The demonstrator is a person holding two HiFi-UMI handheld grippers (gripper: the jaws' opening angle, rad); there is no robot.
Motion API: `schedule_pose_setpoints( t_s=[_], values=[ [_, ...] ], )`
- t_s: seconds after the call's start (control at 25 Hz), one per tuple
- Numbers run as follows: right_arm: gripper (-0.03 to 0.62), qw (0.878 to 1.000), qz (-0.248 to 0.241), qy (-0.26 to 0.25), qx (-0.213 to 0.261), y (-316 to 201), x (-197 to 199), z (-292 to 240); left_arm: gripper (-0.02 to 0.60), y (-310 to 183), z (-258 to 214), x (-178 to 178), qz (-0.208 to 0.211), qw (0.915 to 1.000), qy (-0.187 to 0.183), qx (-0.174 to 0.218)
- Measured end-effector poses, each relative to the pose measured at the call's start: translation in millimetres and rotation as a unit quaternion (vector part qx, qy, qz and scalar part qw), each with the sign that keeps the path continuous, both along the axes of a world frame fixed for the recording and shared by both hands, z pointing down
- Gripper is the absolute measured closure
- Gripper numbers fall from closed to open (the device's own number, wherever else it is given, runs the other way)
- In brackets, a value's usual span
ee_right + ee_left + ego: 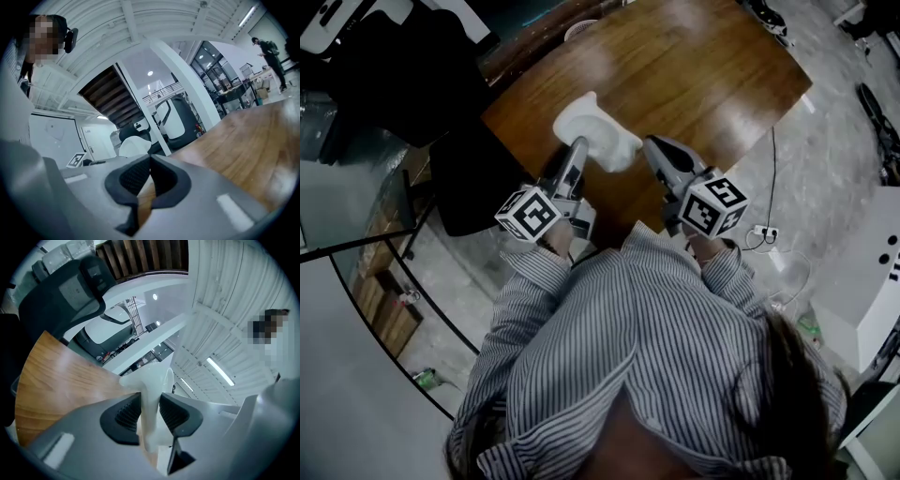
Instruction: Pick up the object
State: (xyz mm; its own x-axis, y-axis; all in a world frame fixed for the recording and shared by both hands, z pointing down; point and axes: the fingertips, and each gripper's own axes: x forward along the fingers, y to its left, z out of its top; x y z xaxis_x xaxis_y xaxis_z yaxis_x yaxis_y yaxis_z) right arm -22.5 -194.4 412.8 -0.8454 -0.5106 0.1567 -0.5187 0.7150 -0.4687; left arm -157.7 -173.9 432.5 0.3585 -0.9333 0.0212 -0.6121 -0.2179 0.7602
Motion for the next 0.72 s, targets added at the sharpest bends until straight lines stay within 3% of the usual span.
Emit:
schedule_pose_setpoints(
  t_s=[0.72],
  values=[
    [0.592, 1.0, 0.008, 0.012, 0.002, 6.0, 0.9, 2.4, 0.453, -0.5, 0.3, 1.5, 0.003, 1.0, -0.001, 0.0]
  ],
)
